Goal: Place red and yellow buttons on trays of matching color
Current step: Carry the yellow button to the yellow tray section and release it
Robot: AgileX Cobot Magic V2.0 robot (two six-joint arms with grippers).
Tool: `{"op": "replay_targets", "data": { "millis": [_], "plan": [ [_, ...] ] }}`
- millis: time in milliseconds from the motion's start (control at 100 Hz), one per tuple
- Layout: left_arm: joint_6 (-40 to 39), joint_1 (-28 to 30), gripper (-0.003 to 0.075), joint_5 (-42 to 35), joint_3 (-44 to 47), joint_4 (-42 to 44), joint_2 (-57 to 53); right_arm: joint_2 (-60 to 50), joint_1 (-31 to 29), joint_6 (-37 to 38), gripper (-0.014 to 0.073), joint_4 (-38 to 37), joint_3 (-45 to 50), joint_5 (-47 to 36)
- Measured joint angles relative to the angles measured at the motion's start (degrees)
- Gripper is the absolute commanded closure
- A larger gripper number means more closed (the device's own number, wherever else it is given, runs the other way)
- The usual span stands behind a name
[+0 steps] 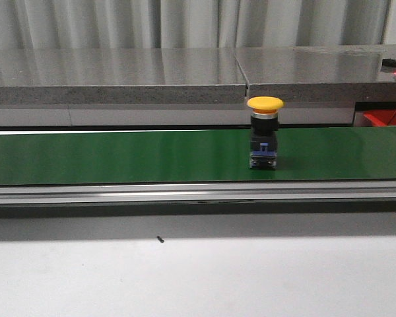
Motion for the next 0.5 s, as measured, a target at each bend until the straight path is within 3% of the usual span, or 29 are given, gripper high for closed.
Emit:
{"op": "replay_targets", "data": {
  "millis": [270,500],
  "plan": [
    [0.0,0.0,0.0741,0.0,0.0,0.0,0.0,-9.7,0.4,-1.8,0.0023,-0.4,0.0,7.9],
    [0.0,0.0,0.0741,0.0,0.0,0.0,0.0,-13.8,7.6,-7.3,0.0023,-0.5,-2.2,15.6]
  ]
}}
